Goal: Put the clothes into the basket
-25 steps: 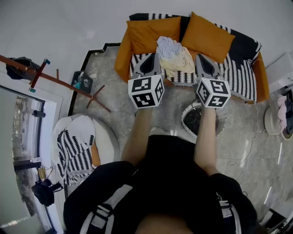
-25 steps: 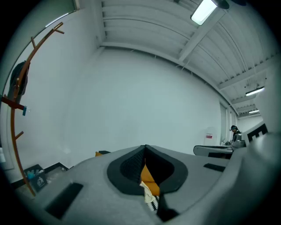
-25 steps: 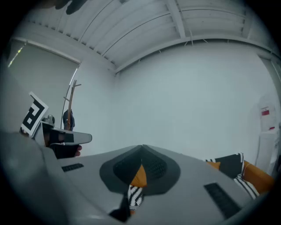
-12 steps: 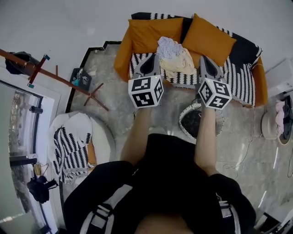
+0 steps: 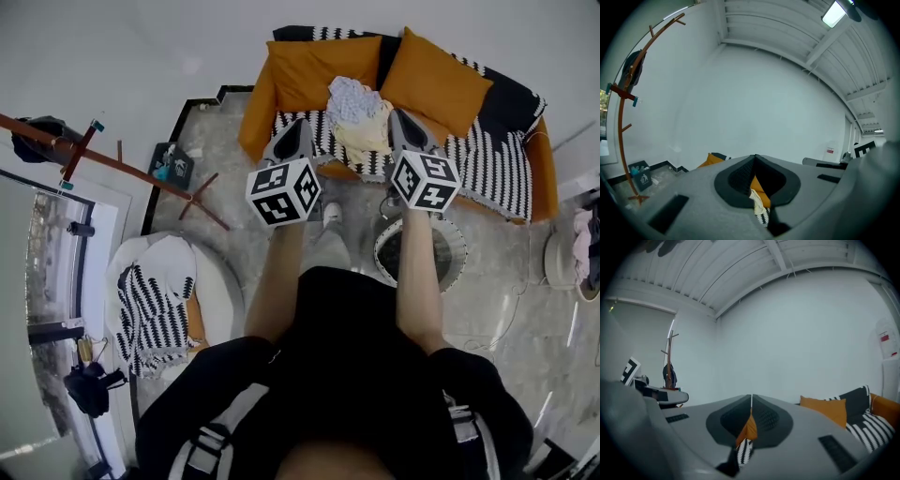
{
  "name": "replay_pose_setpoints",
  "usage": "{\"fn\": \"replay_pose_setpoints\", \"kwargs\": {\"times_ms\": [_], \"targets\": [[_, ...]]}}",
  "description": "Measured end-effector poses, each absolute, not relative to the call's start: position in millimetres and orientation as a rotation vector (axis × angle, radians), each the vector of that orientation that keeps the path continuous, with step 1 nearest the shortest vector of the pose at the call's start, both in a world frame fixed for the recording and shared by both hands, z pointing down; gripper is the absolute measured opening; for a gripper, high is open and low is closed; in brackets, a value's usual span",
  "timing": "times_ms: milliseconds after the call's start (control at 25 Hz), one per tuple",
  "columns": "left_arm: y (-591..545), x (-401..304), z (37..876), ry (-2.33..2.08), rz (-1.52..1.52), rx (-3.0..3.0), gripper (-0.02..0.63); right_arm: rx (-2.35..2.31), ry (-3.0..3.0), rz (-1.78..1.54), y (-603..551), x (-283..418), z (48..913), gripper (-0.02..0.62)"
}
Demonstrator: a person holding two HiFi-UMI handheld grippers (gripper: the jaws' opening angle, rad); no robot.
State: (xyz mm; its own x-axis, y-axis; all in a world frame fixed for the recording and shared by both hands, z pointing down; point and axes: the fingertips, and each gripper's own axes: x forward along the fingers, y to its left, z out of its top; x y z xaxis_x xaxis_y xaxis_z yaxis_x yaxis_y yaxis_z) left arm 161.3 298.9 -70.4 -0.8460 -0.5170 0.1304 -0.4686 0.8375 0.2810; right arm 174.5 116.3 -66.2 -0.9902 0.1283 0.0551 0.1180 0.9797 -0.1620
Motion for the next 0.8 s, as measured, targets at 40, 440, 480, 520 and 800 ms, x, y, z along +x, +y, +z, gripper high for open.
{"fn": "replay_pose_setpoints", "kwargs": {"times_ms": [40,440,480,520,800], "targets": [[295,153,-69,-2.811,-0.350,0.777,0.006,-0.198,-3.062,0.243,117,166,-66,0.014],[230,44,-25,-2.687,-0.331,0.852,0.006,-0.057,-3.003,0.303,51,80,-24,0.014],[223,33,-18,-2.666,-0.324,0.858,0.006,-0.057,-2.988,0.302,49,68,-16,0.014],[217,21,-10,-2.645,-0.320,0.858,0.006,-0.053,-2.972,0.302,47,57,-7,0.014],[199,-76,61,-2.481,-0.329,0.786,0.006,0.043,-2.799,0.314,17,-29,66,0.014]]}}
